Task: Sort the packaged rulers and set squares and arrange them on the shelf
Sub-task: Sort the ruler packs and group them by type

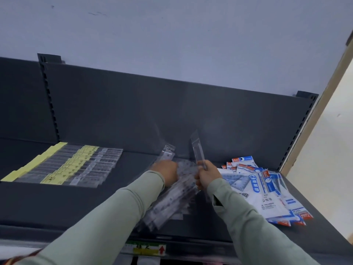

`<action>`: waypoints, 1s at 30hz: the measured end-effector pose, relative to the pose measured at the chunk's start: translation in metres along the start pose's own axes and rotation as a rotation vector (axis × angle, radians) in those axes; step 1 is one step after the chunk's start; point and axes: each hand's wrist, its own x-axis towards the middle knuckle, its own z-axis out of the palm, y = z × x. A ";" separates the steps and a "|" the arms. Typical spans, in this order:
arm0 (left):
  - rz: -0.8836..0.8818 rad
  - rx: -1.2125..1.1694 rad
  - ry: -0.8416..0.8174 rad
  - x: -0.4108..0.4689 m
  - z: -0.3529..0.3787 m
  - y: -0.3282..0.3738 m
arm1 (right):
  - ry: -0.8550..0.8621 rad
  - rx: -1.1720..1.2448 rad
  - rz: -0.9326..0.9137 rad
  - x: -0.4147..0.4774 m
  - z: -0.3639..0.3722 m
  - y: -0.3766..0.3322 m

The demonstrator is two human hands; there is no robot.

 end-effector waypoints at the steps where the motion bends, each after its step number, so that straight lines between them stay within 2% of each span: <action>1: -0.023 0.041 0.027 0.001 -0.001 0.002 | 0.004 0.014 0.018 0.000 0.000 0.000; 3: -0.055 0.050 0.037 0.000 -0.005 0.003 | 0.024 0.026 0.030 0.003 0.001 0.003; 6: -0.094 -0.140 0.037 0.000 -0.011 -0.001 | 0.034 0.038 0.039 0.009 0.002 0.010; 10: -0.186 -0.528 0.171 0.005 -0.021 -0.013 | 0.036 0.154 0.057 0.006 0.005 0.005; 12: -0.169 -0.771 0.221 0.003 -0.025 -0.014 | 0.030 0.277 0.089 0.007 0.006 0.001; 16: -0.050 -1.197 0.147 -0.012 -0.030 -0.004 | -0.041 0.485 0.127 0.003 0.002 -0.012; 22: 0.002 -1.294 0.049 -0.018 -0.021 -0.007 | -0.096 0.686 0.078 0.002 0.002 -0.024; 30: 0.046 -1.294 0.075 -0.021 -0.019 -0.006 | -0.107 0.798 0.080 0.002 0.005 -0.027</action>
